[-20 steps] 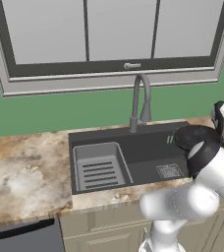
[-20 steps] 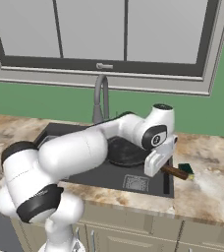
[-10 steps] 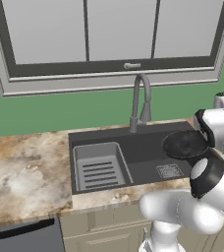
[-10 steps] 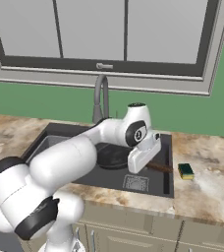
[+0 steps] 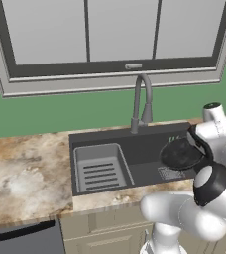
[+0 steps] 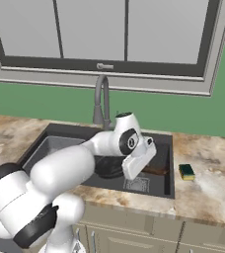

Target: Pick the pan and sponge and place them into the sink. Then turn on the water.

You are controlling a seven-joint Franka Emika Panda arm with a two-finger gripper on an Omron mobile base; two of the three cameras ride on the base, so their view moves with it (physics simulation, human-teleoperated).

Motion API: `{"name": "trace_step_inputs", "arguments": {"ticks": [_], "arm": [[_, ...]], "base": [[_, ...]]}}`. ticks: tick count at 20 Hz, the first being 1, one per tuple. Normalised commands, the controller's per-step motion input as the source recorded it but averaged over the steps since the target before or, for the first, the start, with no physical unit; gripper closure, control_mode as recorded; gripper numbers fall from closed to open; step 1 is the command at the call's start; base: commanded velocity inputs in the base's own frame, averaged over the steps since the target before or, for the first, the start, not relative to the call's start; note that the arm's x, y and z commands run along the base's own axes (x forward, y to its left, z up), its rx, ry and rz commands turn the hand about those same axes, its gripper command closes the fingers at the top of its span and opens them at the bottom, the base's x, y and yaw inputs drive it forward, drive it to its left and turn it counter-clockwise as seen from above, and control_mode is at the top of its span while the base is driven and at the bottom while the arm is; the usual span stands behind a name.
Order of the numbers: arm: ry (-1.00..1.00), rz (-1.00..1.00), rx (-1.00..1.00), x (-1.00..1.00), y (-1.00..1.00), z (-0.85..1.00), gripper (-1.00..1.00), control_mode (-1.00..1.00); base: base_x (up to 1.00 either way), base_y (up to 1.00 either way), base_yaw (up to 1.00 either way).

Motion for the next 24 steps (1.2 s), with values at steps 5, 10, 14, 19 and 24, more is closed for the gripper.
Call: {"name": "trace_step_inputs", "arguments": {"ticks": [5, 10, 14, 19, 24], "arm": [[0.07, 0.02, 0.02, 0.33, 0.07, -0.17, 1.0, -1.0], [0.03, 0.03, 0.02, 0.32, 0.07, -0.21, 1.0, -1.0], [0.03, 0.05, 0.01, 0.33, 0.08, -0.25, 1.0, -1.0], [0.05, 0.04, 0.0, 0.3, 0.05, -0.26, 1.0, -1.0], [0.08, 0.04, 0.01, 0.32, 0.04, -0.24, 1.0, -1.0]], "base": [[0.0, 0.0, 0.0], [0.0, 0.0, 0.0], [0.0, 0.0, 0.0], [0.0, 0.0, 0.0], [0.0, 0.0, 0.0]]}}
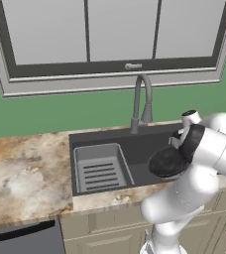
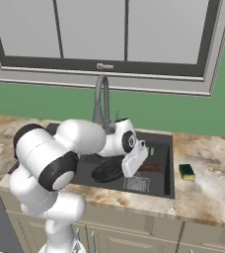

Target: Pick the pan and sponge and place them into the sink. Then turn on the water.

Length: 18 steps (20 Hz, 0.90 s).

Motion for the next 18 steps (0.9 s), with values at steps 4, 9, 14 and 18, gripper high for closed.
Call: {"name": "trace_step_inputs", "arguments": {"ticks": [4, 9, 14, 18], "arm": [[0.07, 0.02, 0.03, 0.26, 0.0, -0.21, 1.0, -1.0], [0.02, 0.02, 0.07, 0.27, 0.0, -0.14, 1.0, -1.0], [-0.01, 0.03, 0.12, 0.25, 0.0, -0.11, 1.0, -1.0], [0.01, 0.03, 0.1, 0.27, 0.0, -0.26, 1.0, -1.0]], "base": [[0.0, 0.0, 0.0], [0.0, 0.0, 0.0], [0.0, 0.0, 0.0], [0.0, 0.0, 0.0]]}}
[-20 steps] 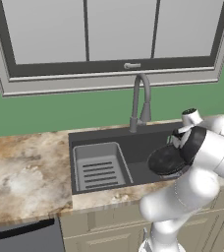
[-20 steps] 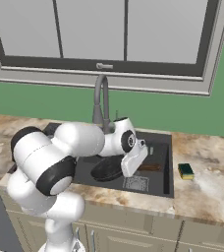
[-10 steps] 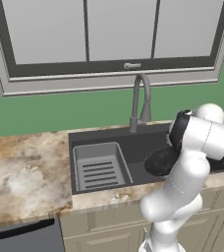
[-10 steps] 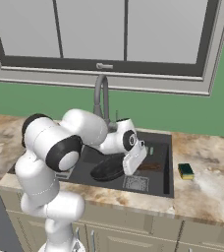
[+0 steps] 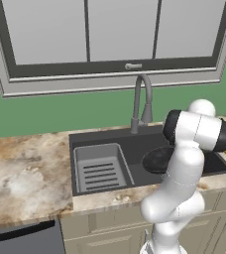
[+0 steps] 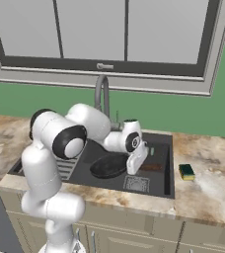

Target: Pick the pan and sponge and place them into the sink. Then turn on the water.

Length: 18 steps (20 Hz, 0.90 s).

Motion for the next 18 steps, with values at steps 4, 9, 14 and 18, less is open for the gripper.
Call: {"name": "trace_step_inputs", "arguments": {"ticks": [4, 9, 14, 18], "arm": [[0.03, 0.04, 0.08, 0.3, 0.0, -0.27, 1.0, -1.0], [0.0, 0.03, 0.1, 0.25, 0.0, -0.22, 1.0, -1.0], [-0.01, 0.03, 0.09, 0.17, 0.01, -0.26, 1.0, -1.0], [-0.03, 0.03, 0.09, 0.09, 0.0, -0.32, 1.0, -1.0]], "base": [[0.0, 0.0, 0.0], [0.0, 0.0, 0.0], [0.0, 0.0, 0.0], [0.0, 0.0, 0.0]]}}
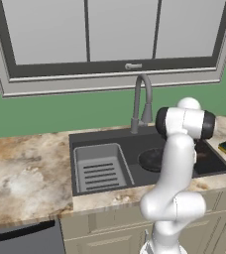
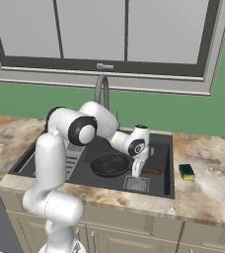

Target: Pick the pan and sponge and place them into the sink. Then turn on the water.

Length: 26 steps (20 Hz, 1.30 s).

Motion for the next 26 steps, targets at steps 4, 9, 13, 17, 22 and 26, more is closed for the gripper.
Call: {"name": "trace_step_inputs", "arguments": {"ticks": [4, 9, 13, 17, 22, 26], "arm": [[-0.06, 0.03, 0.08, 0.09, 0.0, -0.28, 1.0, -1.0], [-0.13, 0.01, 0.06, 0.19, 0.01, -0.25, 1.0, -1.0], [-0.12, 0.0, 0.05, 0.26, 0.01, -0.3, 1.0, -1.0], [-0.09, 0.0, 0.04, 0.3, 0.0, -0.36, 1.0, -1.0], [-0.03, 0.0, 0.05, 0.43, -0.01, -0.26, 1.0, -1.0], [0.0, 0.0, 0.06, 0.51, -0.06, -0.18, 1.0, -1.0]], "base": [[0.0, 0.0, 0.0], [0.0, 0.0, 0.0], [0.0, 0.0, 0.0], [0.0, 0.0, 0.0], [0.0, 0.0, 0.0], [0.0, 0.0, 0.0]]}}
